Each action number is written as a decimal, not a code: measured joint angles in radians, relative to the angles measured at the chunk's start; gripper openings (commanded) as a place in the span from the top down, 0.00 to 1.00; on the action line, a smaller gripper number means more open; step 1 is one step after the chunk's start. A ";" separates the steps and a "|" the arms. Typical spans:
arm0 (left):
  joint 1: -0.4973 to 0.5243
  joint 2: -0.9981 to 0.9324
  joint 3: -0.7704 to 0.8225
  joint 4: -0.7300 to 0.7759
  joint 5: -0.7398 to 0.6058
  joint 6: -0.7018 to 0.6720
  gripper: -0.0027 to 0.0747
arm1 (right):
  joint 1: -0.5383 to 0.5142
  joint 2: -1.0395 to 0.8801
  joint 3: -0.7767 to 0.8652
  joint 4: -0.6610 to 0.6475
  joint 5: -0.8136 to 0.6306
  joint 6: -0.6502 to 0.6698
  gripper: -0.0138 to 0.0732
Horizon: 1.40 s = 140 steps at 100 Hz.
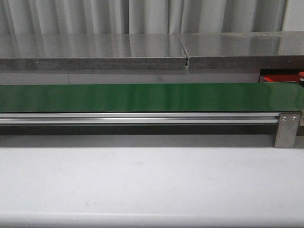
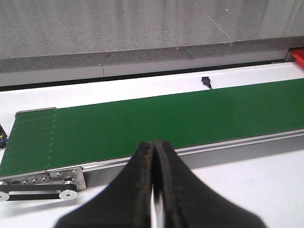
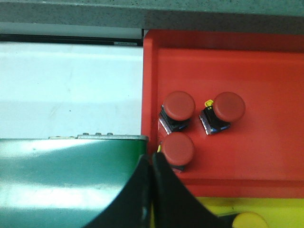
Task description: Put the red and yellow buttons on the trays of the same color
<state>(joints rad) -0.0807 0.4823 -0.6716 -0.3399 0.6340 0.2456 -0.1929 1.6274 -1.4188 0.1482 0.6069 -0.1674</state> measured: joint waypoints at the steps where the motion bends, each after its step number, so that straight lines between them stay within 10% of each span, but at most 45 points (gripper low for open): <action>1: 0.000 0.000 0.000 0.000 0.000 0.000 0.99 | 0.000 -0.013 0.012 0.000 -0.003 0.000 0.97; 140: 0.000 0.000 0.000 0.000 0.000 0.000 0.99 | 0.005 -1.122 0.674 -0.031 0.099 0.061 0.98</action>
<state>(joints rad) -0.0807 0.4823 -0.6716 -0.3399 0.6340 0.2456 -0.1883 0.5056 -0.7449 0.1170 0.7057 -0.1062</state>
